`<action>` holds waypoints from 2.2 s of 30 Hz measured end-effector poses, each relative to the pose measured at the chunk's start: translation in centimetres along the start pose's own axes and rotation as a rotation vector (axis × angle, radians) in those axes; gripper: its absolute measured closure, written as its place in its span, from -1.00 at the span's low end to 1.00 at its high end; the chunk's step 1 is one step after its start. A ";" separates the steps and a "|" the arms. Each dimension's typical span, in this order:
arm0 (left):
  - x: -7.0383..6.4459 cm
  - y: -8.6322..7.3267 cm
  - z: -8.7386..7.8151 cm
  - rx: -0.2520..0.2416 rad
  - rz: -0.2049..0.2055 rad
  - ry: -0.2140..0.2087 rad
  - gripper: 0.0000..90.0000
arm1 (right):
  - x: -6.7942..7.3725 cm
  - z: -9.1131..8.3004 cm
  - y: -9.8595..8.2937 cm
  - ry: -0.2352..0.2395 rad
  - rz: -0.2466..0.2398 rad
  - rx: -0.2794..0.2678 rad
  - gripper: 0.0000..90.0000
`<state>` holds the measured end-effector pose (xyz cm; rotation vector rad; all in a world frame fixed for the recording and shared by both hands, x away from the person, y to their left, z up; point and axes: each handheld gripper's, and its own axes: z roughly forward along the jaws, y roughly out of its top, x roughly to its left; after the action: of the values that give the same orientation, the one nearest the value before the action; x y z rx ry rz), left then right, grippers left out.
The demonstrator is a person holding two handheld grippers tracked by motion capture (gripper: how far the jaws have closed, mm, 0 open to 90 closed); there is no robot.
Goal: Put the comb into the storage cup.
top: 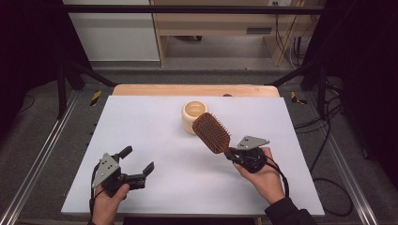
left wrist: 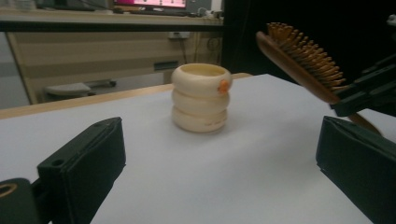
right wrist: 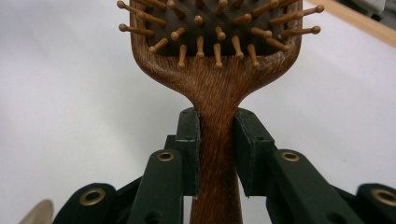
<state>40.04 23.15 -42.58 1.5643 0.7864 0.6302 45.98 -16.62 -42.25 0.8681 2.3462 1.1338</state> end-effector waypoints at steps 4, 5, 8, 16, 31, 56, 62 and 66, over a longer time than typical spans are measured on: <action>-1.0 0.9 1.6 -0.003 0.011 -0.034 -0.96 | 0.0 0.4 0.0 -0.003 0.017 -0.044 0.62; -1.2 1.1 1.9 -0.007 0.008 -0.045 -0.96 | 0.0 0.4 0.0 0.001 0.017 -0.055 0.62; -1.9 1.8 3.0 -0.005 0.024 -0.060 -0.96 | 0.2 0.6 0.1 0.008 0.020 -0.087 0.62; -3.5 3.9 5.1 -0.015 0.019 -0.100 -0.96 | 0.7 0.7 0.4 0.019 0.037 -0.184 0.62; -4.6 5.5 7.9 -0.034 -0.096 -0.164 -0.93 | 1.9 0.6 0.3 0.017 0.038 -0.264 0.62; -5.5 5.9 9.1 -0.042 -0.172 -0.203 -0.94 | 3.8 0.8 0.5 0.025 0.018 -0.304 0.62; -5.5 6.4 9.2 -0.041 -0.208 -0.209 -0.93 | 4.1 0.5 0.5 0.022 0.020 -0.318 0.62; -5.9 6.6 9.3 -0.042 -0.196 -0.211 -0.92 | 4.3 0.4 0.6 0.024 0.019 -0.329 0.62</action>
<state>44.42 12.40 -37.10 1.4666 0.7498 0.3308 43.28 -13.20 -42.36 0.7613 2.0883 1.4909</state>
